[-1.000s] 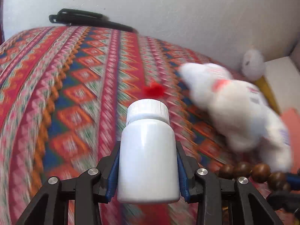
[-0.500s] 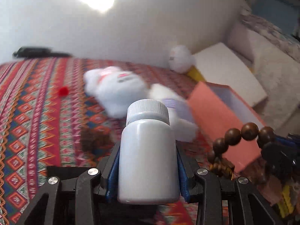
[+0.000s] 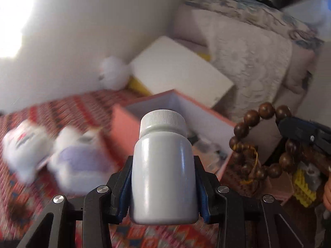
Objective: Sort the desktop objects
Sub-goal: 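Carry the pill bottle and bead bracelet over the pink shoebox, then lower the pill bottle and bracelet into the shoebox and open both tools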
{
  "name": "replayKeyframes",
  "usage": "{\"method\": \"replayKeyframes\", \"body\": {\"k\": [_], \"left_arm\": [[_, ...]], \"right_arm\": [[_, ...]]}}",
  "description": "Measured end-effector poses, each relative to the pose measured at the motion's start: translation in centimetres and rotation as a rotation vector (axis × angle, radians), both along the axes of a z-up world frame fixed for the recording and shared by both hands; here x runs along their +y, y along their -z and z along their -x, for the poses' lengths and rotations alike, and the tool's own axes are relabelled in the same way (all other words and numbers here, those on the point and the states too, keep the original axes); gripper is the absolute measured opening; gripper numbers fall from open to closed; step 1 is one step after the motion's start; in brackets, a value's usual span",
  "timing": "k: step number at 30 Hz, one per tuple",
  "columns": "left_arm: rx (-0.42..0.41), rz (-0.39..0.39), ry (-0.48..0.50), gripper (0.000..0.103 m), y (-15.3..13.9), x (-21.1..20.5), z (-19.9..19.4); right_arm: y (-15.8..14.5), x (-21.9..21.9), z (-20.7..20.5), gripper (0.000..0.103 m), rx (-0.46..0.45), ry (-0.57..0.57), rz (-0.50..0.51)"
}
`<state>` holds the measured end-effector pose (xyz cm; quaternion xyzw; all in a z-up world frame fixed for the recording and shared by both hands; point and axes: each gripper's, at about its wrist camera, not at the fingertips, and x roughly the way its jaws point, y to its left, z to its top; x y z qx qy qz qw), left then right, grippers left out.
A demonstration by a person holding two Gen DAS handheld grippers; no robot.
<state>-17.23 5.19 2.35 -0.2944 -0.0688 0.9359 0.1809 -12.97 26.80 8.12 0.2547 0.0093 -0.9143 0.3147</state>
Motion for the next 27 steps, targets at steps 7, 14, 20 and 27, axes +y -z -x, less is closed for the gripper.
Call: {"method": "replayKeyframes", "body": {"k": [7, 14, 20, 27], "left_arm": [[-0.001, 0.022, 0.151, 0.044, -2.0, 9.8, 9.8], [-0.062, 0.085, 0.109, 0.046, 1.4, 14.0, 18.3], [-0.072, 0.070, -0.054, 0.101, 3.6, 12.1, 21.3], [-0.020, 0.121, -0.148, 0.102, 3.3, 10.9, 16.8]], "right_arm": [[-0.9, 8.2, 7.1, 0.019, 0.041, 0.136, 0.007], [3.7, 10.8, 18.2, 0.019, -0.042, 0.206, 0.039], [6.6, 11.0, 24.5, 0.058, -0.023, 0.353, -0.048], [6.7, 9.6, 21.5, 0.060, 0.000, 0.308, -0.045]]}}
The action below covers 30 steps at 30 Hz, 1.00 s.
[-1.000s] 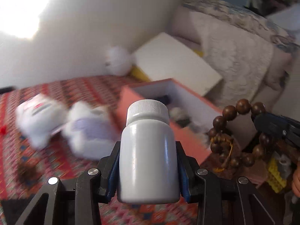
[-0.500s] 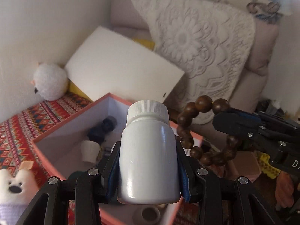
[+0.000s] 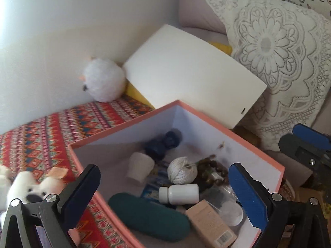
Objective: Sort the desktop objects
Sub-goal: 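Lower the pill bottle and bracelet into the shoebox and open both tools, then withdraw both tools from the shoebox back toward the bed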
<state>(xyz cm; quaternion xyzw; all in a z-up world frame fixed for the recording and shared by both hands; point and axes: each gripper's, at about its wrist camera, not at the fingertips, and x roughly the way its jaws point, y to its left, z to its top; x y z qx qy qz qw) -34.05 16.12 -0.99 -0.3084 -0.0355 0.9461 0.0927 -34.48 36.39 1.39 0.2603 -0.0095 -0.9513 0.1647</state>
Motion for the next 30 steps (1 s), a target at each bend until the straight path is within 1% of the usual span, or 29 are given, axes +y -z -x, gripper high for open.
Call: {"method": "replayKeyframes", "body": {"k": [6, 10, 14, 18, 21, 25, 28, 30], "left_arm": [[0.026, 0.022, -0.005, 0.102, -1.1, -0.7, -5.8], [0.022, 0.011, -0.011, 0.102, -1.2, -2.3, -9.7], [0.001, 0.009, -0.017, 0.102, -0.3, -4.2, -13.1], [-0.036, 0.009, -0.039, 0.102, 1.2, -6.7, -15.8], [-0.060, 0.002, -0.078, 0.102, 2.4, -9.5, -18.0], [-0.076, -0.002, -0.167, 0.102, 3.6, -14.0, -21.2], [-0.071, 0.011, -0.236, 0.102, 4.1, -16.7, -23.8], [-0.066, 0.006, -0.261, 0.102, 4.2, -18.2, -25.5]], "right_arm": [[-1.0, -2.0, -6.3, 0.062, 0.003, -0.013, -0.013], [-1.6, -3.3, -10.1, 0.067, -0.001, -0.025, -0.015], [-1.7, -4.9, -13.2, 0.070, -0.006, -0.042, -0.011], [-1.3, -7.2, -16.0, 0.072, -0.026, -0.072, -0.018], [-0.4, -9.5, -17.7, 0.073, -0.050, -0.106, -0.026], [1.2, -12.5, -19.4, 0.073, -0.098, -0.142, -0.025], [2.3, -14.4, -21.2, 0.073, -0.124, -0.146, -0.015], [2.8, -15.5, -22.7, 0.073, -0.134, -0.134, -0.016]]}}
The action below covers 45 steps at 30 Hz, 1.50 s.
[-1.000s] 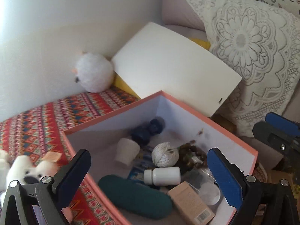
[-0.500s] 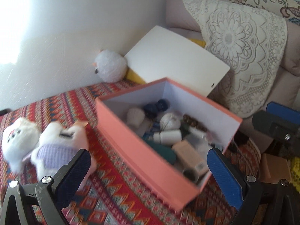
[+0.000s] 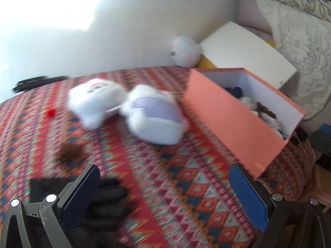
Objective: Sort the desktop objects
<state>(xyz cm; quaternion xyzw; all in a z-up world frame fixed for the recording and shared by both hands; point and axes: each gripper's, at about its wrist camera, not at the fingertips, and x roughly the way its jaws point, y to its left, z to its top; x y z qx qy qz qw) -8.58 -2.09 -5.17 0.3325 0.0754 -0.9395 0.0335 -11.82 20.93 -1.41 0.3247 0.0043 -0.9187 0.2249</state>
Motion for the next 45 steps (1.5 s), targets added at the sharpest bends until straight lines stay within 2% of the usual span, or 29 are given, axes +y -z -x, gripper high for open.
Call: {"method": "replayKeyframes", "body": {"k": [6, 11, 14, 17, 24, 37, 45], "left_arm": [[0.007, 0.029, -0.070, 0.102, -0.1, -2.0, -4.1], [-0.018, 0.191, -0.106, 0.102, -0.5, -0.2, -5.9], [0.009, 0.138, -0.030, 0.102, -1.0, 0.9, -7.2], [0.014, 0.124, 0.023, 0.102, -1.4, 2.4, -7.7], [0.005, 0.073, 0.085, 0.102, -2.2, 4.6, -7.8], [0.061, 0.075, 0.173, 0.102, -3.5, 7.3, -8.3], [0.103, 0.084, 0.182, 0.102, -4.3, 8.5, -8.8]], "right_arm": [[0.9, -2.2, -4.5, 0.077, -0.005, 0.081, -0.036], [1.4, -3.0, -7.9, 0.077, 0.026, 0.177, -0.094], [1.4, -2.6, -9.3, 0.078, 0.030, 0.241, -0.107], [1.0, -1.5, -10.4, 0.078, 0.035, 0.295, -0.100], [-1.1, 0.9, -12.1, 0.082, 0.082, 0.380, -0.108], [-1.1, 3.5, -12.3, 0.083, 0.053, 0.425, -0.097], [-1.1, 4.3, -12.3, 0.083, 0.051, 0.441, -0.094]]}}
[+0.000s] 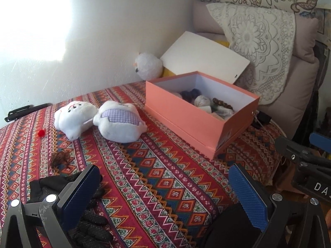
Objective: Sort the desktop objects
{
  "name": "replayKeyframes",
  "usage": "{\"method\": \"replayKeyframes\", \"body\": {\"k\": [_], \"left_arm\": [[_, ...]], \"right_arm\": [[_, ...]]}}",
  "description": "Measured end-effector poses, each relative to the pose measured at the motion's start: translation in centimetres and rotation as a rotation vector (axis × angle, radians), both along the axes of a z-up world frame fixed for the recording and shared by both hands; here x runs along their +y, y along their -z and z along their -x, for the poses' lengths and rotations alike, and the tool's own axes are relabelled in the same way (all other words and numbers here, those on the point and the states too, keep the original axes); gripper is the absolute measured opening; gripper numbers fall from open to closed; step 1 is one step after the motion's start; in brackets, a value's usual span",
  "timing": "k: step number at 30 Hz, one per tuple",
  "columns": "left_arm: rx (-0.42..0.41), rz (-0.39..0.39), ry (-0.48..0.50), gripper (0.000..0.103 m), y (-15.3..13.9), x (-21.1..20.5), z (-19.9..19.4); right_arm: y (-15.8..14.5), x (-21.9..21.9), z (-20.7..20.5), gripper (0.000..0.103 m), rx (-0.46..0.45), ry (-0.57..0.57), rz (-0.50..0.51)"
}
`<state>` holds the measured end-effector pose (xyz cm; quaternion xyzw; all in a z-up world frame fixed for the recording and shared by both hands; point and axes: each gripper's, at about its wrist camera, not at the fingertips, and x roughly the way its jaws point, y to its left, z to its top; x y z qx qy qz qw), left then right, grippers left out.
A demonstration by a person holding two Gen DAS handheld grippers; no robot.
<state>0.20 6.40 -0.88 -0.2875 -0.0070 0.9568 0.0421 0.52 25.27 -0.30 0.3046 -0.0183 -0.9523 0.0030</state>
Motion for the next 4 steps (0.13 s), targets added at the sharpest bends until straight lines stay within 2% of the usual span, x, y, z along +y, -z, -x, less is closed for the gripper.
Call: {"method": "replayKeyframes", "body": {"k": [4], "left_arm": [[-0.009, 0.001, 0.000, 0.102, 0.00, 0.29, 0.10]], "right_arm": [[0.17, 0.30, -0.01, 0.083, -0.007, 0.002, 0.004]]}}
